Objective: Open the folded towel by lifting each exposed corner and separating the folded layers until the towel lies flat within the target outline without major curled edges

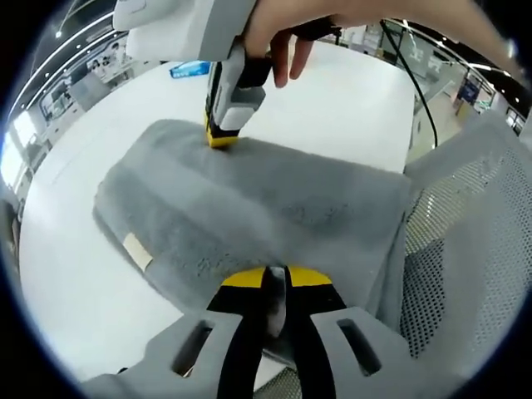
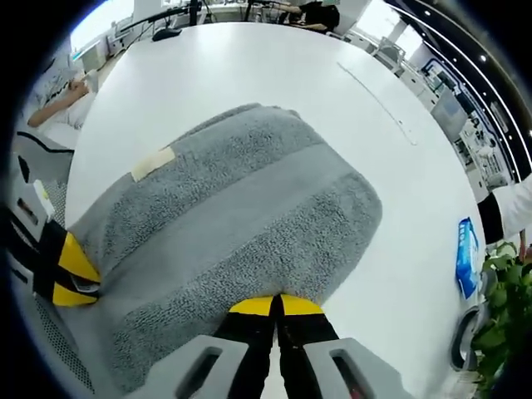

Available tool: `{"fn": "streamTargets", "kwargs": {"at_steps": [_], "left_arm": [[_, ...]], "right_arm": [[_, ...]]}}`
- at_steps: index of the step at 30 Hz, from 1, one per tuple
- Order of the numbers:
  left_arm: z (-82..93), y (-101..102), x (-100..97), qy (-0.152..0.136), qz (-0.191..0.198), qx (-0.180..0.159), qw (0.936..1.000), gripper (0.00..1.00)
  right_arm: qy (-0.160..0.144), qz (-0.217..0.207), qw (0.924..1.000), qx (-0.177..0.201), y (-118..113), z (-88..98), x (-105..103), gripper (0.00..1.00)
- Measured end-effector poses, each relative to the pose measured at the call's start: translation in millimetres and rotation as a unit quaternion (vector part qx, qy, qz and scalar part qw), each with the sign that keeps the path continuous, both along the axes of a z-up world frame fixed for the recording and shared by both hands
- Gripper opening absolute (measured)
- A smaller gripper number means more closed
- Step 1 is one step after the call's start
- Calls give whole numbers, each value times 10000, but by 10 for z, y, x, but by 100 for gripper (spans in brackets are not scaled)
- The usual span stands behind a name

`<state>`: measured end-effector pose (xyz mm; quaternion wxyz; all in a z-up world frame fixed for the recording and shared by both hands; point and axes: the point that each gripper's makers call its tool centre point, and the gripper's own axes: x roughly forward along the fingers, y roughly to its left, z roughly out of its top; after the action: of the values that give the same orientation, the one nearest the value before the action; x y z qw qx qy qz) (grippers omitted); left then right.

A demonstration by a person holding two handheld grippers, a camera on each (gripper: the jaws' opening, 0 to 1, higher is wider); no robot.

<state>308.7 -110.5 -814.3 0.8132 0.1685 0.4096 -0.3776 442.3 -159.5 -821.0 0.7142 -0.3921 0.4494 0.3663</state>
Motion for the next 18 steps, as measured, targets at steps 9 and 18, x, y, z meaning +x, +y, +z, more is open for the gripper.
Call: {"fn": "streamTargets", "kwargs": {"at_steps": [9,18], "left_arm": [[3,18,26,386,236,-615,9971,8],[10,1,31,306,105,-663,9973,8]], "right_arm": [[-30,194,9998,59,0,-2,35,0],[96,-357,9954,878,0,-3,50,0]]}}
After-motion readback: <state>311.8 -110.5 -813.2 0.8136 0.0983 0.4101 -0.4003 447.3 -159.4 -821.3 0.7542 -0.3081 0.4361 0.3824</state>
